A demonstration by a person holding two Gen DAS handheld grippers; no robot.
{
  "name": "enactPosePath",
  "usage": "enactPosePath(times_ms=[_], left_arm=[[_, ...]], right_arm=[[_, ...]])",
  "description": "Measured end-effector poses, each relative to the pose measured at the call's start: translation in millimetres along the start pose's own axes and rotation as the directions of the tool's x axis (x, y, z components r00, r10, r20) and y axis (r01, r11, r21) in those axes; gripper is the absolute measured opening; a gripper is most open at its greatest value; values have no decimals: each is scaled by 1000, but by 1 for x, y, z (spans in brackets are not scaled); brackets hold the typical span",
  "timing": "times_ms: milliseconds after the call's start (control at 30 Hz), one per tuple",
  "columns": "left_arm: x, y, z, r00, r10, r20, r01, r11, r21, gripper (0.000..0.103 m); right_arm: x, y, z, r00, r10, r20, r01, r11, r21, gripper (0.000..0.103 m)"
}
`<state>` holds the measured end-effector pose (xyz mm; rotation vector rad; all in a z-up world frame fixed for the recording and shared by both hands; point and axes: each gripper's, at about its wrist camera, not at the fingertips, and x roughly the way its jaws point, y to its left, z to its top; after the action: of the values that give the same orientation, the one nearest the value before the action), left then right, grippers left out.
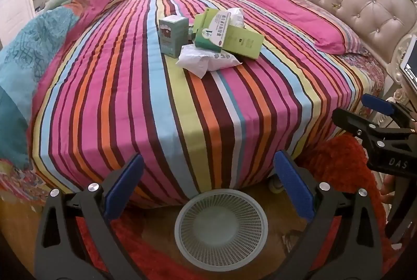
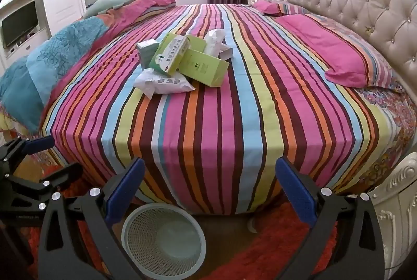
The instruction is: Collect trash
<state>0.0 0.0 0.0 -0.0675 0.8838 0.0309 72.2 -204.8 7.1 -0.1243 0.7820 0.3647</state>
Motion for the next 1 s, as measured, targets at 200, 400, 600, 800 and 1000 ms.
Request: enactPosePath(times_ms=[200, 400, 600, 800, 1000], left_arm=[[-1, 2, 1, 1000, -19, -4, 19, 1000, -18, 97], [2, 3, 3, 1000, -9, -4, 9, 1000, -9, 97], [3, 4, -3, 1000, 25, 9, -25, 1000, 5, 97], [2, 4, -3, 1000, 11, 28, -11, 1000, -7, 97], [0, 3, -4, 997, 22, 68, -22, 1000, -3, 97]], right_arm=[[0, 0, 0, 1000, -3, 5, 3, 1000, -1, 96], [0, 2, 0, 1000, -16, 8, 16, 1000, -14, 96], [1, 3, -2, 999, -33, 7, 33, 999, -33, 96], [1, 4, -1, 1000, -10, -6, 9, 999, -31, 96], [2, 4, -1, 1000, 12, -14, -12, 1000, -23, 96]])
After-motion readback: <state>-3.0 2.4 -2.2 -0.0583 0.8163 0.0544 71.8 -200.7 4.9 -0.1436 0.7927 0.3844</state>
